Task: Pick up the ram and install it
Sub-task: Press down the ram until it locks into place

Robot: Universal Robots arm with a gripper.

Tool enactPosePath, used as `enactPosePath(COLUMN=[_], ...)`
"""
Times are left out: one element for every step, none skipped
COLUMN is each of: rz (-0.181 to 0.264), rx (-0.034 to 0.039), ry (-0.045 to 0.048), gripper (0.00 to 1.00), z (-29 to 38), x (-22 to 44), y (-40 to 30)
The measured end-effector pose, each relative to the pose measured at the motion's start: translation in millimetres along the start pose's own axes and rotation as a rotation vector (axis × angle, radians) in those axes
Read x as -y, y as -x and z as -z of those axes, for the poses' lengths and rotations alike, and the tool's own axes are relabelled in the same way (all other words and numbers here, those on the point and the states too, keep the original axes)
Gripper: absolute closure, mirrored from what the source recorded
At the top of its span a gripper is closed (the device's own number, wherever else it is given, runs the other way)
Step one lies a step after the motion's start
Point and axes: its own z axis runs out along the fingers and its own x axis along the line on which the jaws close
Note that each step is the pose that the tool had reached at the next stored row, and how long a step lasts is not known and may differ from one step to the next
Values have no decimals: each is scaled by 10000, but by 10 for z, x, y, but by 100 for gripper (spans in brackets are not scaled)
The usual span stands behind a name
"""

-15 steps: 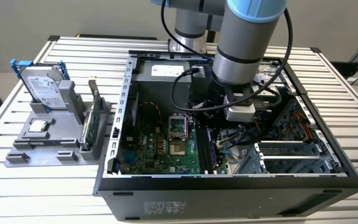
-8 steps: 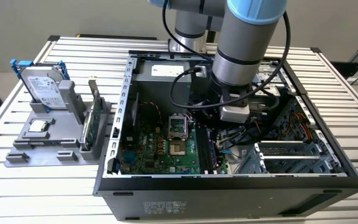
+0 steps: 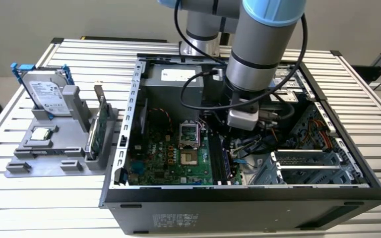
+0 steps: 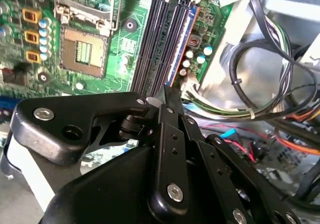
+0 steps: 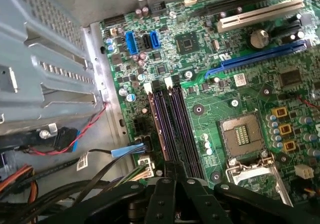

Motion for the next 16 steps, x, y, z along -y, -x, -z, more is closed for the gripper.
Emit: enactPosePath(rz=[-128,-271,-407,-541,-674,-805,-939,-1075,-1210,-1341,-1472,-1605,-1736,-1876,-2007,-2139], rx=[9,20,30,40,50,60,69,79,89,99,110,120,129,139,149,159], ry=[0,1,3,3,3,4,5,5,6,7,7,8,8,9,9,10], gripper=[100,100,100,100,100,100,100,100,100,100,100,100,100,100,100,100], z=[0,0,0,0,0,0,0,0,0,0,0,0,0,0,0,0], x=[0,0,0,0,0,0,0,0,0,0,0,0,0,0,0,0], y=[0,0,0,0,0,0,0,0,0,0,0,0,0,0,0,0])
